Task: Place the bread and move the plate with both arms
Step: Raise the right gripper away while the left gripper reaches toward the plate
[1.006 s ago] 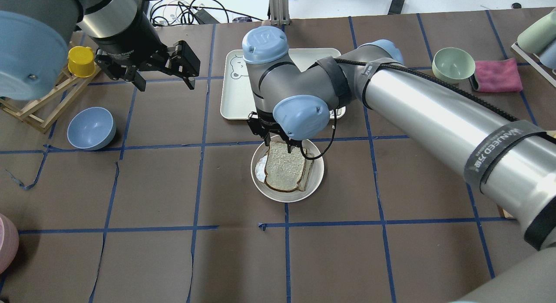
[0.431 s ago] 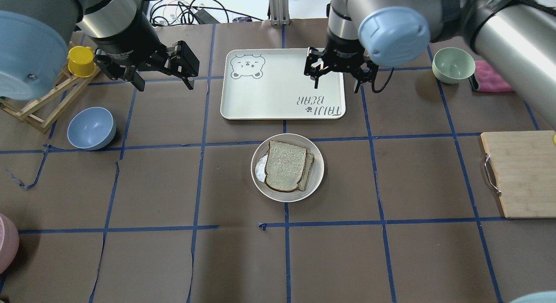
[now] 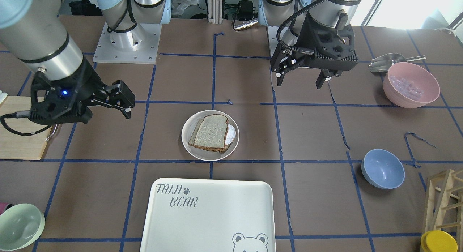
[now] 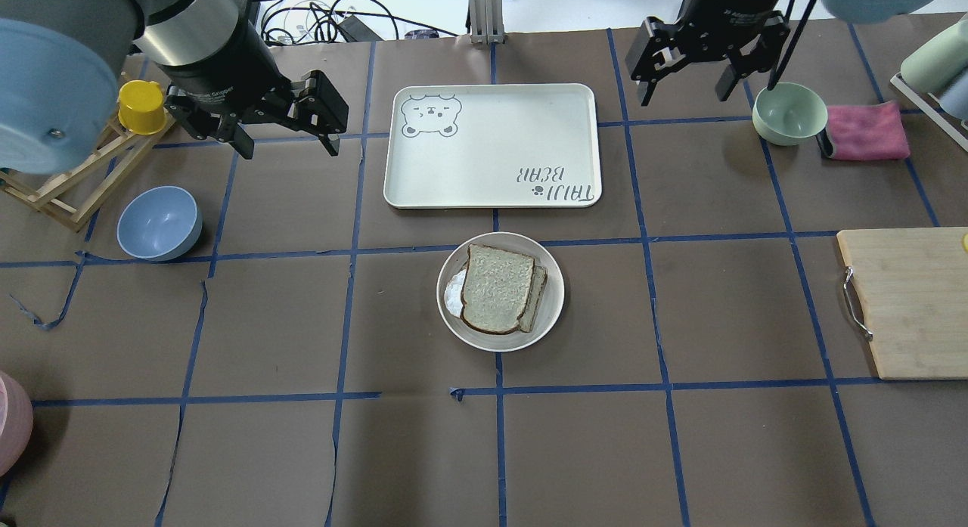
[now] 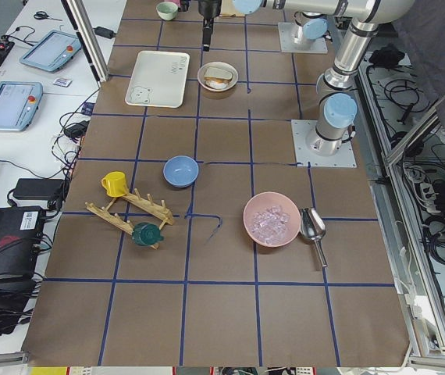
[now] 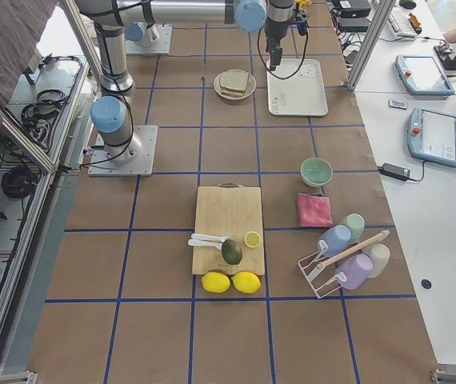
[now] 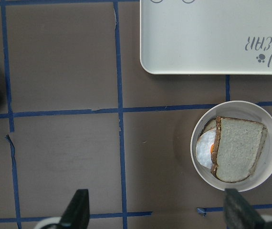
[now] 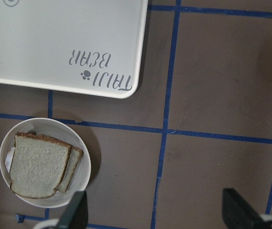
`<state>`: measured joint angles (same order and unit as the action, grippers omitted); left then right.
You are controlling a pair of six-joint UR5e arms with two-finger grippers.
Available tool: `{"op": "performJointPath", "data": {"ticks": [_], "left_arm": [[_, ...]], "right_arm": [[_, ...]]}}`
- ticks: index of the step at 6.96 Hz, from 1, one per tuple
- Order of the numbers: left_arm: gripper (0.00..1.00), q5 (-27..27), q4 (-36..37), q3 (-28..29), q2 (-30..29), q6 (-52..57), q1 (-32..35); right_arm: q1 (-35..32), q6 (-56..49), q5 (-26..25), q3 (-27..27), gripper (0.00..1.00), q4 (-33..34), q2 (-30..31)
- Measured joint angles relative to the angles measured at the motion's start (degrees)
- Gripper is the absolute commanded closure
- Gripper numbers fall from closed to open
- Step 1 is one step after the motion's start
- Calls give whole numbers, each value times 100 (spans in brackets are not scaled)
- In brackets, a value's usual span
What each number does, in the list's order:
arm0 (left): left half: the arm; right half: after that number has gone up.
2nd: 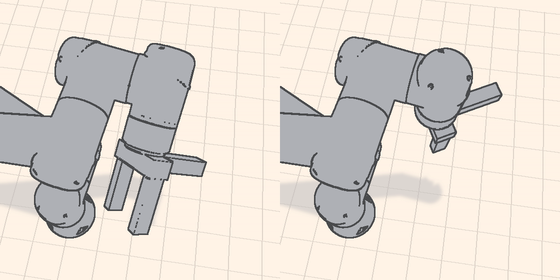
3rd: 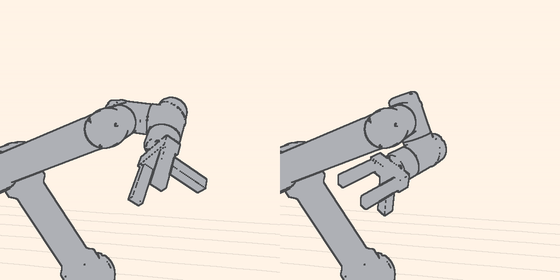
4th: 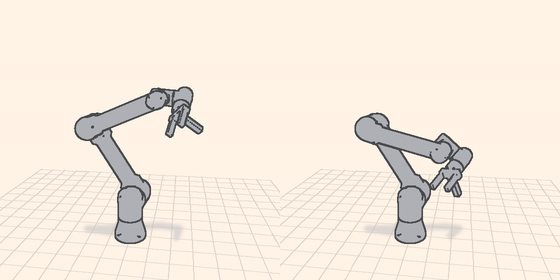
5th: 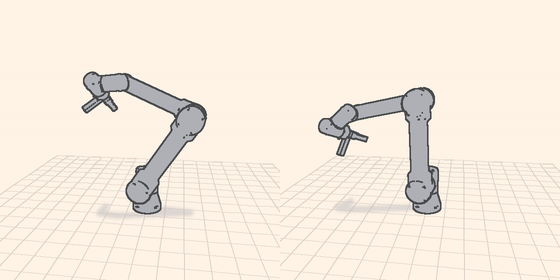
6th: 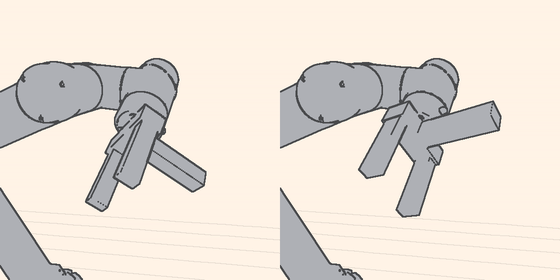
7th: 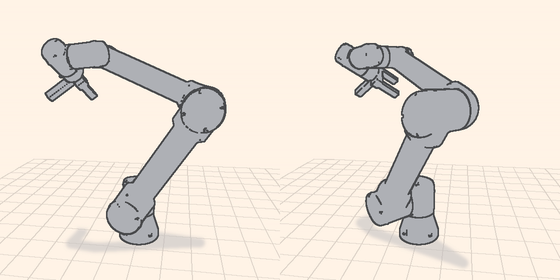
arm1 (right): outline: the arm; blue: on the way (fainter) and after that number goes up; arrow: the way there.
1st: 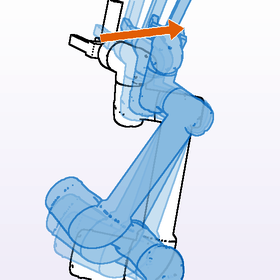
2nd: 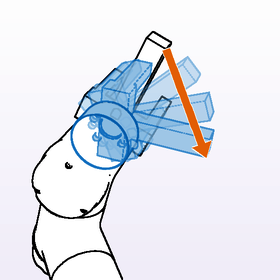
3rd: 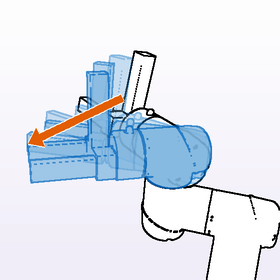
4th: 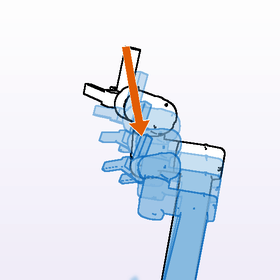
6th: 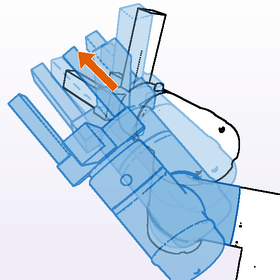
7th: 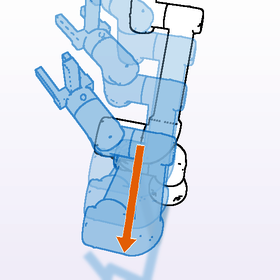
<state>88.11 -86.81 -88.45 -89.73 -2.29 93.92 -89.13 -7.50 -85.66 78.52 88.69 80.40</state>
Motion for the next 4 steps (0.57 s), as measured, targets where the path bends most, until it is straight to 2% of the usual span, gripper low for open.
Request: {"op": "performJointPath", "data": {"ticks": [2,4], "left_arm": [[0,-26,-7,-10,-124,-15,-7],[0,-32,51,-265,-454,-337,2]], "right_arm": [[52,-235,-116,65,0,-130,374],[35,-248,-526,100,0,-176,515]]}}
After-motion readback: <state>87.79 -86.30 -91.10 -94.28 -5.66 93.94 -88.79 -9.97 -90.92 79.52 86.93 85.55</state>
